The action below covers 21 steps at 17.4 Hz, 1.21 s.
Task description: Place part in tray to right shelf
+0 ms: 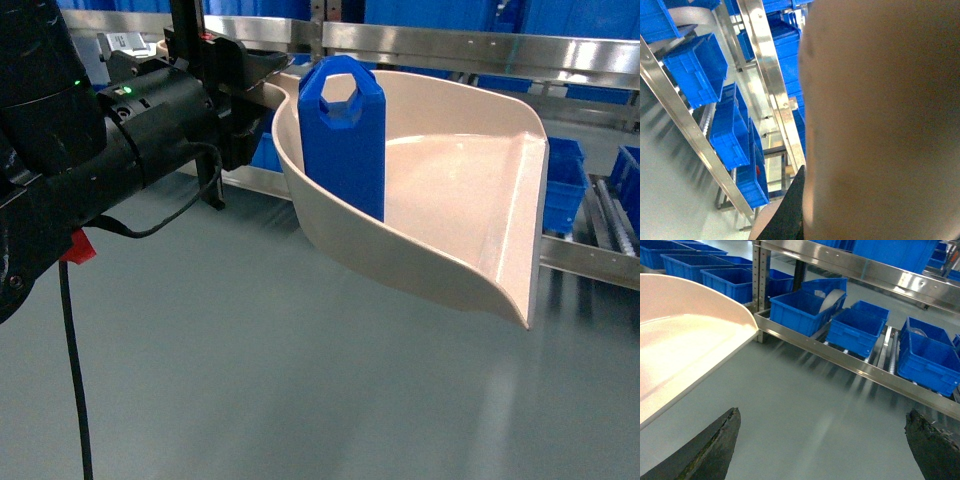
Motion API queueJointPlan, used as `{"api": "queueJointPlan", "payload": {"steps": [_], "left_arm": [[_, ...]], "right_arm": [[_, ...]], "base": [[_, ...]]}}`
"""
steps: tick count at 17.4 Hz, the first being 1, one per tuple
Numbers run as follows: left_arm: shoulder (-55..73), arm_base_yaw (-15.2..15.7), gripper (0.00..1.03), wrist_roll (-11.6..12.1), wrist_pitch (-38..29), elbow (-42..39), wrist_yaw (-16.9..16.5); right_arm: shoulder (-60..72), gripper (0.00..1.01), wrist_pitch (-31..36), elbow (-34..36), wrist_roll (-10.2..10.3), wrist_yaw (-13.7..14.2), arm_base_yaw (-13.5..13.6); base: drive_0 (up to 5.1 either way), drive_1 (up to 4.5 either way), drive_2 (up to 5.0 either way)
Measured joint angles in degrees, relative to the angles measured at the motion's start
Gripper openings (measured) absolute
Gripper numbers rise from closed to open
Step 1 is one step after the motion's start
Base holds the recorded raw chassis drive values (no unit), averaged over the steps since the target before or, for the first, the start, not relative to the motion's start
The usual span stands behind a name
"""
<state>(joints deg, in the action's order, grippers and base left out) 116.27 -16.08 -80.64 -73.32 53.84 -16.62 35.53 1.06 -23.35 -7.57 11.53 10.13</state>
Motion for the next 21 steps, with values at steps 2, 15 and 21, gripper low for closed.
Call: {"api": "queueJointPlan", "payload": {"steps": [2, 15, 21], "left_arm": [[0.0, 0.0, 0.15, -0.02, 0.0, 0.02, 0.04], [0.0, -0.04, 0.15, -0.02, 0.0, 0.0, 0.0], [0.0, -0.04, 0.15, -0.02, -0.02, 0.0, 0.02]], "right_arm": [[0.0, 0.98, -0.02, 0.0, 0.0, 0.02, 0.0], [0.0, 0.98, 0.0, 0.0, 0.0, 0.02, 0.0], [0.0, 0.98, -0.02, 0.0, 0.0, 0.02, 0.0]], "base": [[-1.5, -1.53, -1.5], [-1.6, -1.58, -1.6], [-1.6, -1.63, -1.6]]}}
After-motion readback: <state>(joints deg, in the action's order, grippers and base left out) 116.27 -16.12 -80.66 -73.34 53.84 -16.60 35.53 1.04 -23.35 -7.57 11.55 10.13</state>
